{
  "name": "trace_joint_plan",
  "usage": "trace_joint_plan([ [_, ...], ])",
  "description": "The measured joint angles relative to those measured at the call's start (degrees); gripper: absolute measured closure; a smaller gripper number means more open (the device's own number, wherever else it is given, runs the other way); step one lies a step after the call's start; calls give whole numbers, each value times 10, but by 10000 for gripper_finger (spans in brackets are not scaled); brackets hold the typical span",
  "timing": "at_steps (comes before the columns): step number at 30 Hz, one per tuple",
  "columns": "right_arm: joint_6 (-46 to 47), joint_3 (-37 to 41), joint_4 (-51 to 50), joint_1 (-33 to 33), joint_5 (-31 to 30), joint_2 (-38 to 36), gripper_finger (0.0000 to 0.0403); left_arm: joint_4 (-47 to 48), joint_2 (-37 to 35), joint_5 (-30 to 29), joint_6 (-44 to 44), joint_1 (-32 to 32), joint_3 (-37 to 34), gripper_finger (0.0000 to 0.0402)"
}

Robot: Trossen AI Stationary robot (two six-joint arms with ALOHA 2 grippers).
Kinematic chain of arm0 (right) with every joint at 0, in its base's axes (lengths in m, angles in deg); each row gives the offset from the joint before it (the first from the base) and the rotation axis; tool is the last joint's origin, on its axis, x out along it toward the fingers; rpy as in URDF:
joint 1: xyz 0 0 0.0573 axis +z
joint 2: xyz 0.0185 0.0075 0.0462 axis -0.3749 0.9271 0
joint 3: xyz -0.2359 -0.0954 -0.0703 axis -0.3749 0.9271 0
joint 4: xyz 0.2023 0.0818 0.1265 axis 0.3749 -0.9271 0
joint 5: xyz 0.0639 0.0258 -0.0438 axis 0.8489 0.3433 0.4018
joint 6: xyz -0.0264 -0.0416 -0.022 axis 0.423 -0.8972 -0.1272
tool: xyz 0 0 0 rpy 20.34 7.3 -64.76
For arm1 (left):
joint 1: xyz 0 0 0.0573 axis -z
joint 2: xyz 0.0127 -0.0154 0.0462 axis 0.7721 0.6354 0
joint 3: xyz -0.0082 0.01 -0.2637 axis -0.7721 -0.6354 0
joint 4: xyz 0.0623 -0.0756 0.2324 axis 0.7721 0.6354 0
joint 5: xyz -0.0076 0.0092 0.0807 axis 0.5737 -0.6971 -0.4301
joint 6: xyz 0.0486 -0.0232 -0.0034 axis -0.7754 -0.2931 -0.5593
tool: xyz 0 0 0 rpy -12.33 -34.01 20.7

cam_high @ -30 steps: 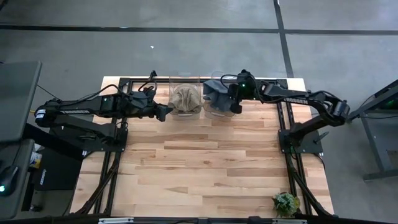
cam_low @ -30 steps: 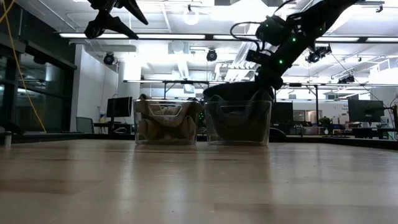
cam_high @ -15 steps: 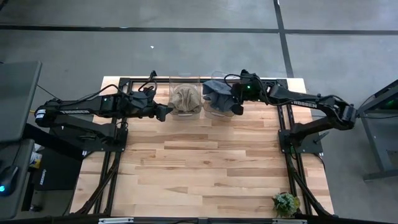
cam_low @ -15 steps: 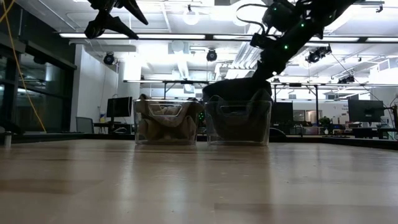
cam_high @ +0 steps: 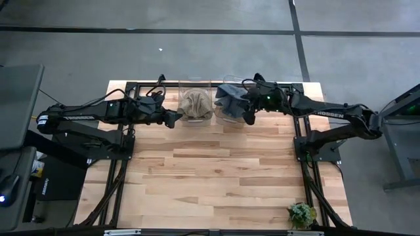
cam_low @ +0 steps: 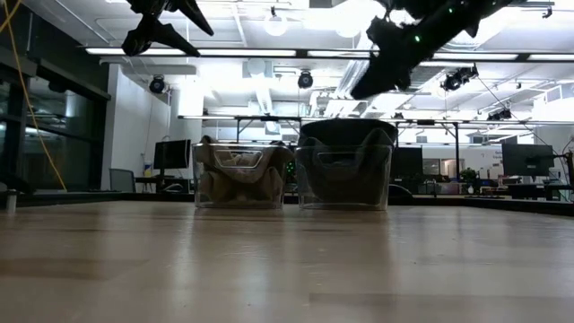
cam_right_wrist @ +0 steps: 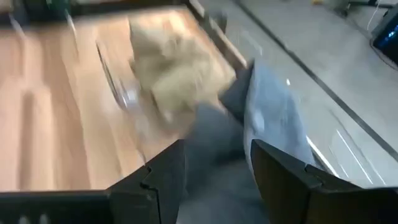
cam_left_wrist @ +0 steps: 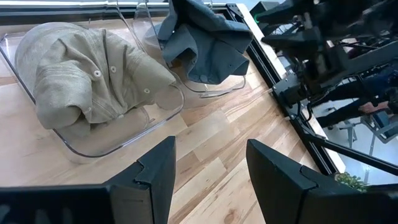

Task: Pick & Place hat
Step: Put the blue cap into the right transparent bin

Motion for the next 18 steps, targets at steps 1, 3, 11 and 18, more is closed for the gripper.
trace_joint_plan([
  [1,15,0,21,6,-3,0,229,0,0,0,0,0,0,224],
  [3,41,0,75,18,-23,0,236,0,0,0,0,0,0,224],
  [11,59,-83,82,26,-91,22,345,0,0,-3,-13,0,0,224],
  [18,36,-264,-47,12,-71,165,397,-2,0,-3,-13,0,0,224],
])
